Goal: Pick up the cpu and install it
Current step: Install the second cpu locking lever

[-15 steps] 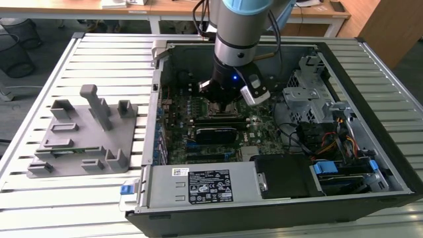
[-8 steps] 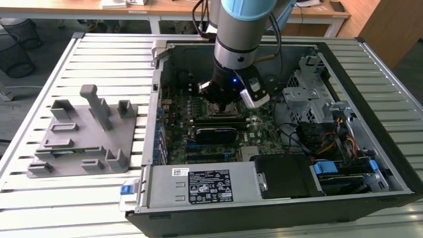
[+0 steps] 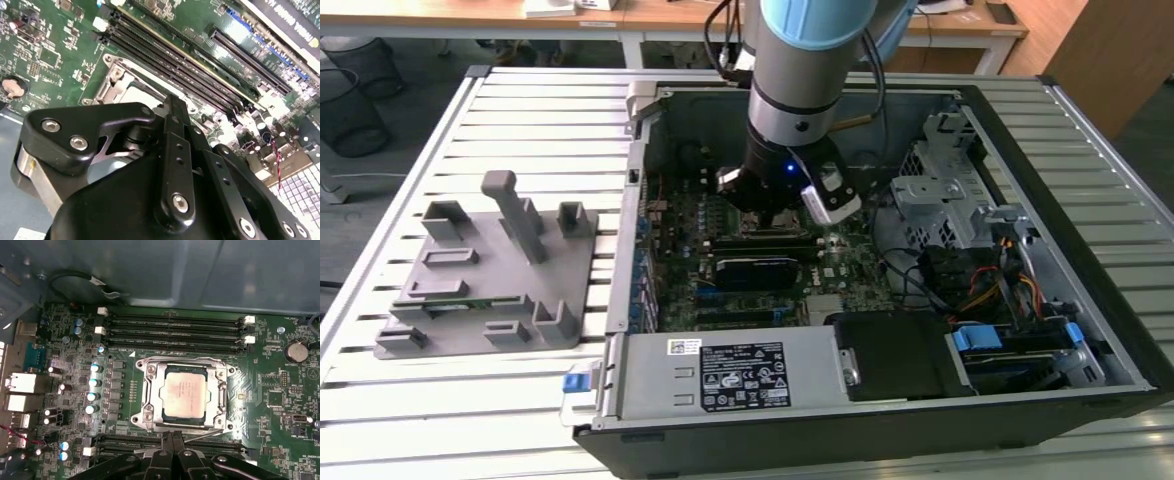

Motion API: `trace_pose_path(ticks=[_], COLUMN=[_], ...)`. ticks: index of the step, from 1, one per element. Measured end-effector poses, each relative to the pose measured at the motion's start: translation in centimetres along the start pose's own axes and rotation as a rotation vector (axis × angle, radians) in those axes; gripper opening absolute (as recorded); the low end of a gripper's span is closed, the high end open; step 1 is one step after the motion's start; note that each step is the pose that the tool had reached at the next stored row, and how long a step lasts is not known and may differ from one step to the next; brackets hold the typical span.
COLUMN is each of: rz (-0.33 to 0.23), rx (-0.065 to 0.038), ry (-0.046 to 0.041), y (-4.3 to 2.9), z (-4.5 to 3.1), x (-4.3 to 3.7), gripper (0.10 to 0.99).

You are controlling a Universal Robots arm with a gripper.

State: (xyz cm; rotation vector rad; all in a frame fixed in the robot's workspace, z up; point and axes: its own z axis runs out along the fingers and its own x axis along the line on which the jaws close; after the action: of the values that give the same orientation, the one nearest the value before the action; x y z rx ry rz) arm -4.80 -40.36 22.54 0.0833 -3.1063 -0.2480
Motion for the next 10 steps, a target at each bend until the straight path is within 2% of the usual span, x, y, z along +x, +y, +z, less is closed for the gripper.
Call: trace_pose_path(ticks=[10], rz=[0.0], rx=[-0.007], ry=[0.0001], y=[-0.19], z=[1.1], x=[0.23], gripper=[0.106])
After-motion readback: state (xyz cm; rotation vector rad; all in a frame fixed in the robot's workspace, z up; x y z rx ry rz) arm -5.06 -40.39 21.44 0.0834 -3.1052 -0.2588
